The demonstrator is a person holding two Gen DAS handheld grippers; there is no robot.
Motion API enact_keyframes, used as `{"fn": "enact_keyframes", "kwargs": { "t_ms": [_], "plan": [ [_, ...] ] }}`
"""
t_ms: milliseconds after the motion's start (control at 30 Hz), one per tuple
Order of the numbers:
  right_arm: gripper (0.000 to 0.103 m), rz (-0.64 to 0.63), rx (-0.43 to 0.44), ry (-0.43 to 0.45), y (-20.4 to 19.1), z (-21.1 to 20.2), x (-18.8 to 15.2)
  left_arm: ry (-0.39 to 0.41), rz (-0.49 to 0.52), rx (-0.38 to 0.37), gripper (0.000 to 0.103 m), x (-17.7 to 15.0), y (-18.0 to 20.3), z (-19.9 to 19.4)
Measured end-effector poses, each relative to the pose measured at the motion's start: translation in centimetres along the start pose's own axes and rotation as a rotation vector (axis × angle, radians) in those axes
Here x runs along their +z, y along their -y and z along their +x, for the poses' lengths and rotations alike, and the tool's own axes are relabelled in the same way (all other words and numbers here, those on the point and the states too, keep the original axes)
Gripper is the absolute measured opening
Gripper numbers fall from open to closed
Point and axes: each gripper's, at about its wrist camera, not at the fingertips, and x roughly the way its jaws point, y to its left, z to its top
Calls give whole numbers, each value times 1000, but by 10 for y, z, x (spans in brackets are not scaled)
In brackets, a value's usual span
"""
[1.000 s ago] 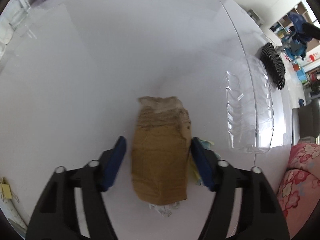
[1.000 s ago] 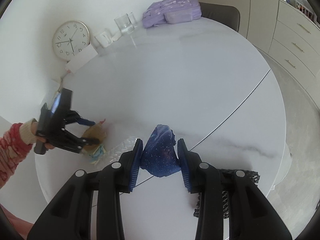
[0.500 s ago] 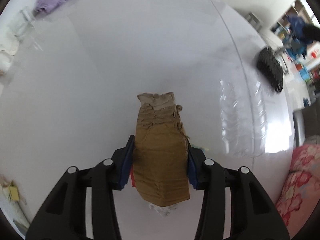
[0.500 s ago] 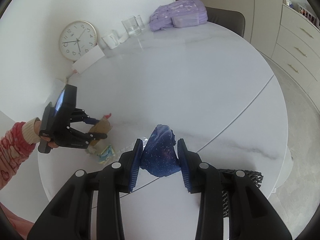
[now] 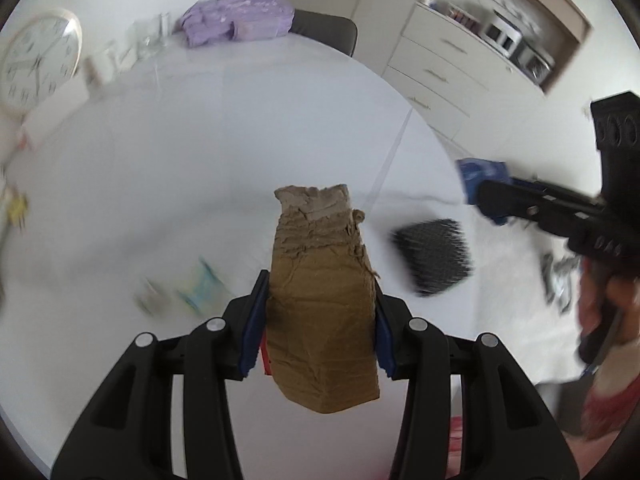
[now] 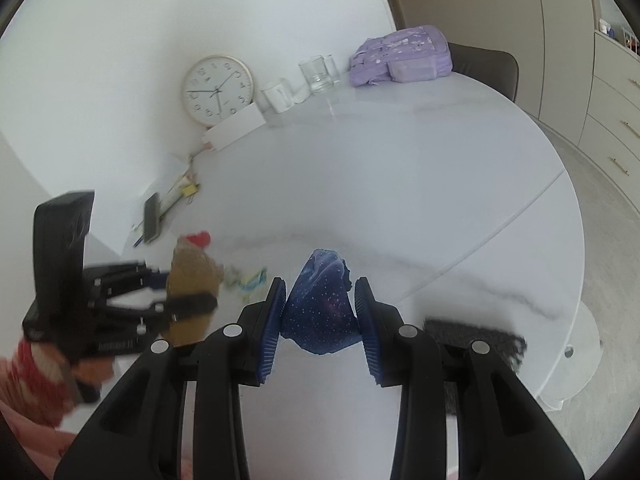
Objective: Collect trash
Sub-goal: 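Carry navy bag and paper bag over the bin and open both grippers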
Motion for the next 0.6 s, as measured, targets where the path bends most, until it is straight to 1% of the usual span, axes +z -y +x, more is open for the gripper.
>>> {"fn": "enact_keyframes", "kwargs": {
  "t_ms": [100, 133, 167, 200, 267, 400, 600],
  "plan": [
    [36, -6, 4, -15, 8, -23, -26, -4, -71, -9, 45, -26, 32, 1],
    [36, -8, 3, -22, 11, -30, -36, -8, -96, -23, 45, -37, 47, 3],
    [36, -6, 5, -31, 17, -39, -49, -14, -101, -34, 45, -41, 56, 6],
    [36, -2, 7, -39, 22, -45, -57, -22, -100, -41, 45, -47, 66, 8],
    [36, 7, 4, -57, 33, -56, -75, -38, -93, -26, 45, -57, 89, 16],
    [36, 43, -11, -92, 59, -79, -113, -70, -104, -36, 45, -64, 121, 29],
    [36, 81, -44, -125, 97, -102, -157, -105, -53, -38, 45, -80, 175, 39]
  ]
}}
